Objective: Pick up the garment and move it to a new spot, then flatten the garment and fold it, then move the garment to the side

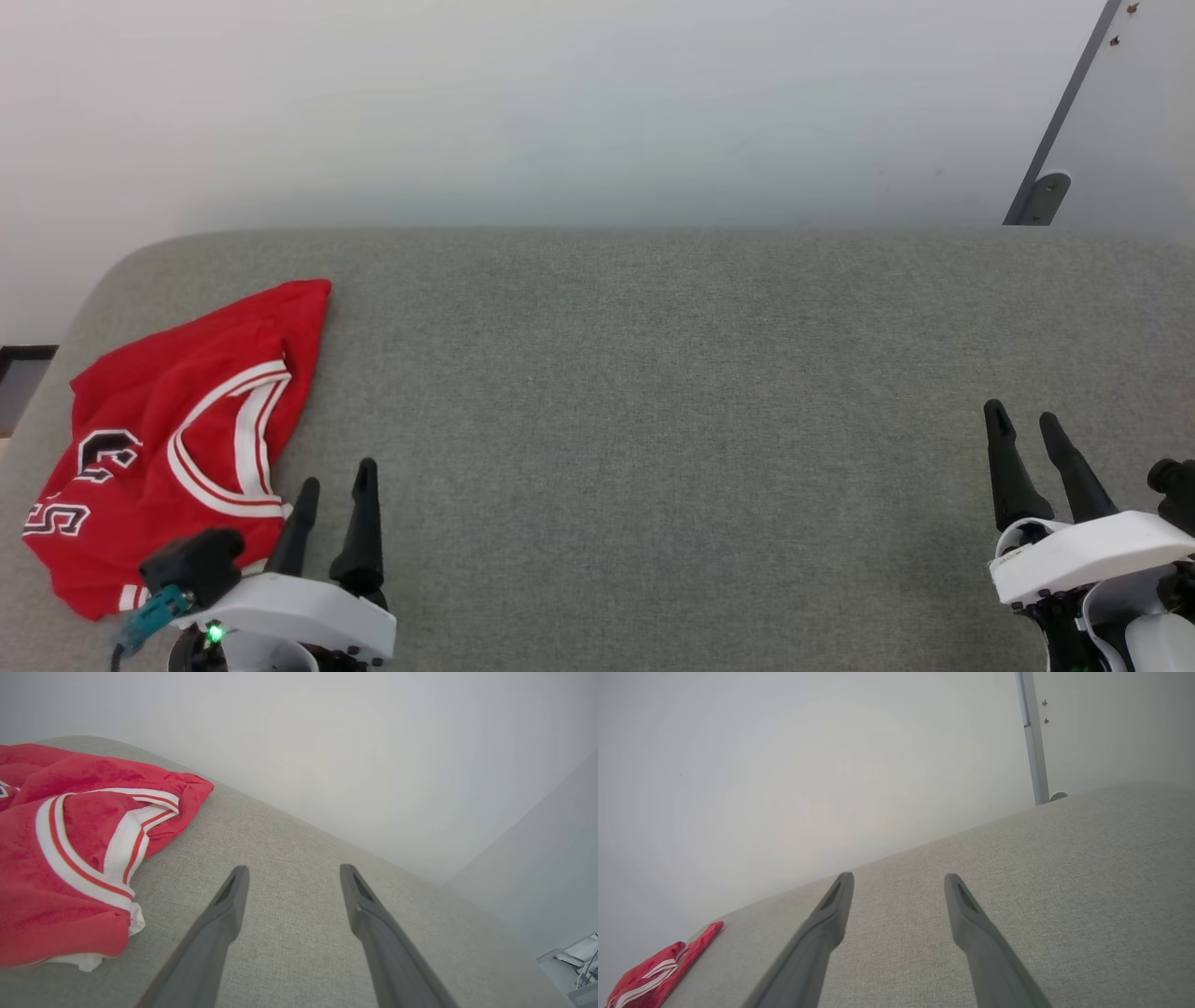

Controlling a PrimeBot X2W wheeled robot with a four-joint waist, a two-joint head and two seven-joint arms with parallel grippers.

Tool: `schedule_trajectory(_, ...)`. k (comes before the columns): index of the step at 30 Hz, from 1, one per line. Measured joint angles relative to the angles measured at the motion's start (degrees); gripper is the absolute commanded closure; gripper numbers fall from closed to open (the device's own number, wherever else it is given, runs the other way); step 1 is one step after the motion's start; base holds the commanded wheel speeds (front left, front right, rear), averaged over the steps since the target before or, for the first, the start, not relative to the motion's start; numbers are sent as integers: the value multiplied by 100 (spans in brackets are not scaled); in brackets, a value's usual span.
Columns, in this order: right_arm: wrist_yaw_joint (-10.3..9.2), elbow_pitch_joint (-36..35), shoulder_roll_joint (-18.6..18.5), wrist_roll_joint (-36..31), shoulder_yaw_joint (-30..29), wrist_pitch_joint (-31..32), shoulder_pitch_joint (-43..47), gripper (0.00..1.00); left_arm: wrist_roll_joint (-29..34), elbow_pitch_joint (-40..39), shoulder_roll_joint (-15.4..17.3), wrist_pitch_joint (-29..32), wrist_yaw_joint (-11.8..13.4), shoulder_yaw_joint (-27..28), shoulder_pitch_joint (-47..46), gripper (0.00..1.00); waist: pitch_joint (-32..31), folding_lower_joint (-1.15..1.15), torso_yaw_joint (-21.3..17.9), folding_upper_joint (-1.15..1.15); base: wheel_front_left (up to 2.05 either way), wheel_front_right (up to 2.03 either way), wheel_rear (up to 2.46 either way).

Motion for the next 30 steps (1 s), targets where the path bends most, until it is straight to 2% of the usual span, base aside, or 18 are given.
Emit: schedule_trajectory(30,0,136,-151,-1269,27,-426,-194,0,1454,287,93,-432,12,-105,-87,0,-6,0,12,0,0,0,0)
